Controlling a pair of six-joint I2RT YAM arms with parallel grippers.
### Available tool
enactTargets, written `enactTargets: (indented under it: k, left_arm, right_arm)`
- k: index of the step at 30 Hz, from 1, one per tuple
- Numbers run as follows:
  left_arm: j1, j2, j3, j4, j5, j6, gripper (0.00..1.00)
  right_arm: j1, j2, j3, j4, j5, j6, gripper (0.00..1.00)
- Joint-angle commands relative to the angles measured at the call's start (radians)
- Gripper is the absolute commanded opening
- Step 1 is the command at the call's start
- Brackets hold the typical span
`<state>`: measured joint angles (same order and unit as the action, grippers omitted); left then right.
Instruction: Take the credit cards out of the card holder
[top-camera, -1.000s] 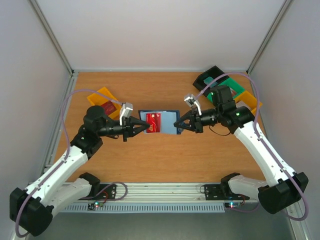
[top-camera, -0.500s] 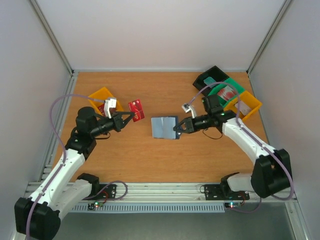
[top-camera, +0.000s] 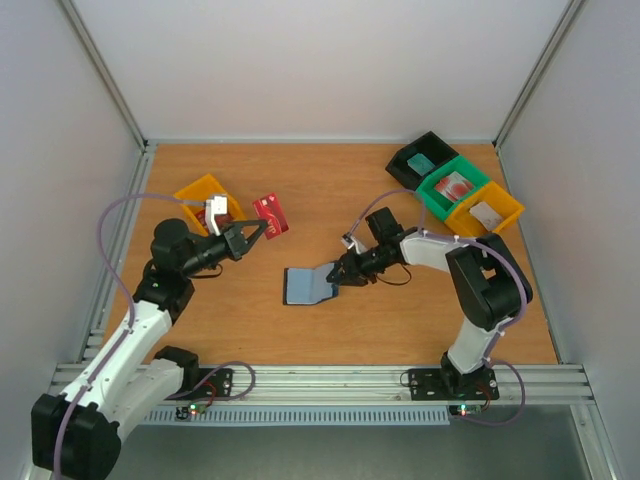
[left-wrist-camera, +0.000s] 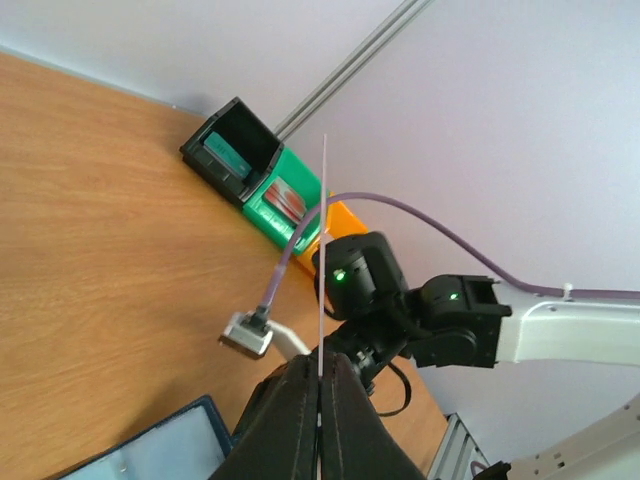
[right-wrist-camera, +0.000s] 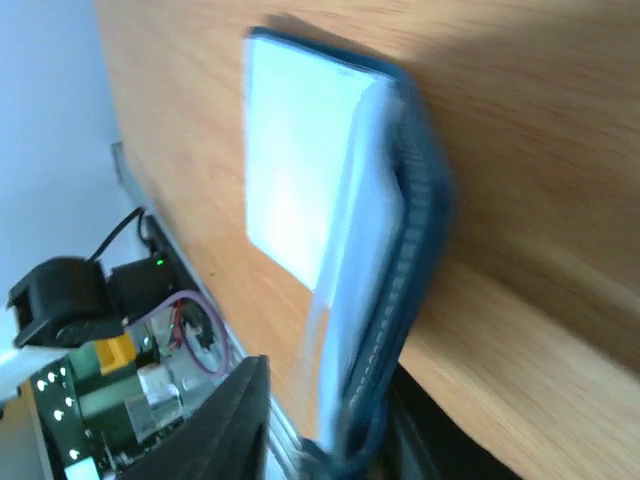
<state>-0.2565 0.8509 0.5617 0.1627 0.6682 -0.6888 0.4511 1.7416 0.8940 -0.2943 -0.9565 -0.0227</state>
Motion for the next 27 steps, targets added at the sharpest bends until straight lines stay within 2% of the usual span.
enactTargets:
  k: [1,4,5,10,13,16,20,23,27]
  left_arm:
    - [0.005,-0.024,0.013,0.107,-0.013,-0.03,0.0]
    - [0.005,-0.03,0.02,0.128,0.0,-0.03,0.0]
    - [0.006,-0.033,0.019,0.138,0.002,-0.03,0.0]
    - [0.006,-0.057,0.008,0.154,-0.004,-0.04,0.0]
    - [0.005,-0.073,0.018,0.151,0.018,-0.028,0.0]
    - [0.006,-0.083,0.009,0.18,0.036,-0.023,0.0]
    - [0.005,-0.088,-0.003,0.221,0.08,-0.029,0.0]
    - [0.005,-0.096,-0.01,0.261,0.128,-0.027,0.0]
    - [0.003,-0.114,-0.015,0.294,0.193,-0.024,0.0]
  right_arm:
    - [-0.036,-0.015,0.014,-0.128,0.113,-0.03,0.35]
    - [-0.075,-0.073,0.024,-0.245,0.208,-0.068,0.49]
    - [-0.08,-0.092,0.04,-0.306,0.291,-0.088,0.52]
    - [-0.081,-0.237,0.176,-0.586,0.602,-0.189,0.6]
    - [-0.069,-0.357,0.26,-0.646,0.674,-0.237,0.63]
    - [0.024,-0.45,0.335,-0.564,0.577,-0.324,0.63]
    - [0.139,-0.476,0.35,-0.26,0.193,-0.326,0.67]
    - [0.154,-0.433,0.334,-0.025,0.092,-0.232,0.68]
    - [0.18,-0.345,0.381,0.061,0.062,-0.194,0.67]
